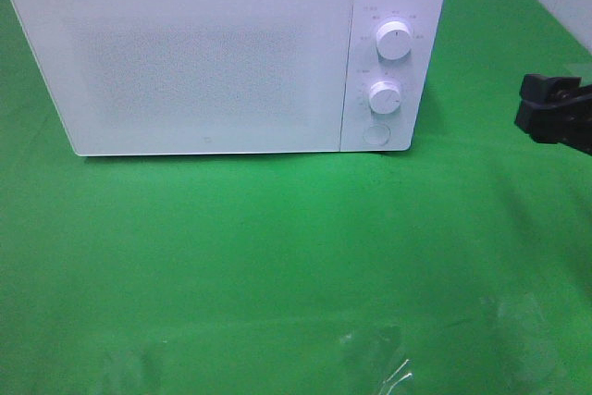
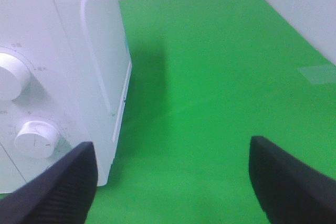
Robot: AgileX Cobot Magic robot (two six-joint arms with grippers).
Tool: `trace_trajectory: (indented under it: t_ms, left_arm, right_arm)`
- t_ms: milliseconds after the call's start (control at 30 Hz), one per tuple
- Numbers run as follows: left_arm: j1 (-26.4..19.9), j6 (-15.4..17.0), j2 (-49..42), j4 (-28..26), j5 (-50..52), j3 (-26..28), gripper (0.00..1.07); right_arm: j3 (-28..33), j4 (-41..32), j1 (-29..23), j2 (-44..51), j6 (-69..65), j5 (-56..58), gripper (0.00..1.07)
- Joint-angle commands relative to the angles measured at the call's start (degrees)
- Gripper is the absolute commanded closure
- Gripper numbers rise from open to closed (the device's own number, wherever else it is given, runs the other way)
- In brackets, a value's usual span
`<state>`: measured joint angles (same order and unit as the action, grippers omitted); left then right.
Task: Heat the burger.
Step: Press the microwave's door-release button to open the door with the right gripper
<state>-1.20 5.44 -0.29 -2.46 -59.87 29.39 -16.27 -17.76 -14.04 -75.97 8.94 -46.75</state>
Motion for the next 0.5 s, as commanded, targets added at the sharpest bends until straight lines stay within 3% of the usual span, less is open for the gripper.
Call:
trace_trajectory:
  t_ms: [33, 67, 100, 200, 333, 500]
  left_arm:
    - [-0.11, 0.06, -1.09, -0.11, 0.23, -0.23, 0.05]
    - [-0.11, 0.06, -1.09, -0.11, 0.23, -0.23, 0.05]
    - [-0.11, 0.06, -1.09, -0.11, 0.23, -0.23, 0.05]
    - [-0.11, 0.06, -1.09, -0.11, 0.23, -0.23, 0.05]
    - [-0.11, 0.06, -1.09, -0.11, 0.23, -0.23, 0.05]
    - [-0.11, 0.06, -1.09, -0.11, 0.23, -0.23, 0.05]
  right_arm:
    - [0.06, -8.82, -8.54, -4.24, 5.96, -8.59, 0.31]
    - [0.06, -8.82, -8.54, -4.24, 5.96, -8.59, 0.31]
    - [0.06, -12.49, -12.78, -6.65, 6.88, -11.63, 0.31]
    - [0.06, -13.87, -14.32, -7.91, 7.28, -12.89, 0.31]
    - [-0.97, -21.72, -23.84, -14.09, 7.45, -16.9, 0.31]
    - [-3.5, -24.87, -28.13, -17.07, 7.45, -16.96, 0.31]
